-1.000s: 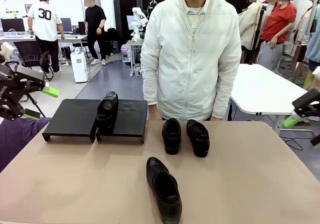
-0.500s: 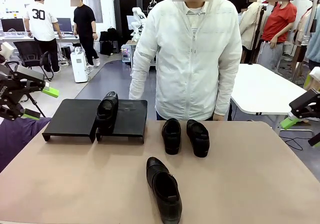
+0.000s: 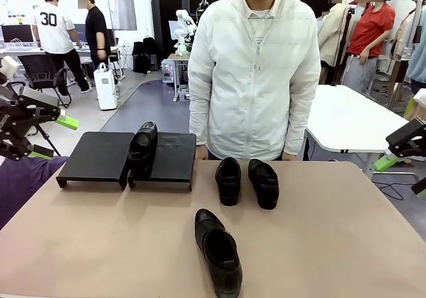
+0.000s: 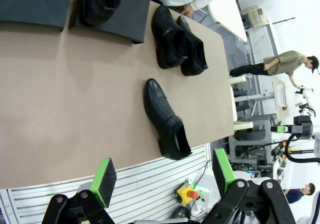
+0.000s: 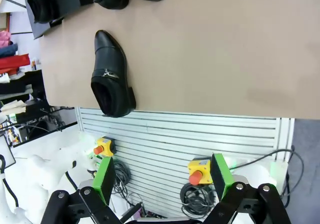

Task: Organize the shoes by placing them on the stand.
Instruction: Place the Shoe from the middle of the table onto the Shoes Stand.

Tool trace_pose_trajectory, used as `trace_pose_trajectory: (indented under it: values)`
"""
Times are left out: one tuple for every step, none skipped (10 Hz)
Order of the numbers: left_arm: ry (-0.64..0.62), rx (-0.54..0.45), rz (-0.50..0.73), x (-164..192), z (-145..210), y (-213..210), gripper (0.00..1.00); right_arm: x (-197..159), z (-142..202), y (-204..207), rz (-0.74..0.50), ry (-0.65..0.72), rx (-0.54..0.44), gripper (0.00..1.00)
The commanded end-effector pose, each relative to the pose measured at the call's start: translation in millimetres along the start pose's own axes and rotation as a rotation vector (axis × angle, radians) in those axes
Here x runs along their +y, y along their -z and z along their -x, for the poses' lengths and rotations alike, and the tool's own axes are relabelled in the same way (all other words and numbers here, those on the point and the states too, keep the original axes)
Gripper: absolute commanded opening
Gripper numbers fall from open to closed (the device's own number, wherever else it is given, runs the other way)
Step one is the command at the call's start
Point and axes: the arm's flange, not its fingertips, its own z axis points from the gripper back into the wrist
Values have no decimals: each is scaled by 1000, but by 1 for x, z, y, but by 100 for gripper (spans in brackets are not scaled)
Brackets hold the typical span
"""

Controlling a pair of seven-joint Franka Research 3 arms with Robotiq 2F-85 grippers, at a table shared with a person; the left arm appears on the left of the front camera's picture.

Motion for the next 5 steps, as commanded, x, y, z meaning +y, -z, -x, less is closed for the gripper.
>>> trace_pose_trajectory:
  values:
    - [4, 1, 19, 0, 0, 0, 100, 2, 1, -2, -11, 20, 1, 100]
    - [4, 1, 19, 0, 0, 0, 100, 2, 1, -2, -11, 20, 1, 100]
    - [4, 1, 19, 0, 0, 0, 100, 2, 1, -2, -11, 20, 1, 100]
    - [0, 0, 0, 0, 0, 0, 100, 2, 1, -2, -11, 20, 1, 100]
    - [-110, 83, -75, -24, 8, 7, 100, 2, 1, -2, -11, 20, 1, 100]
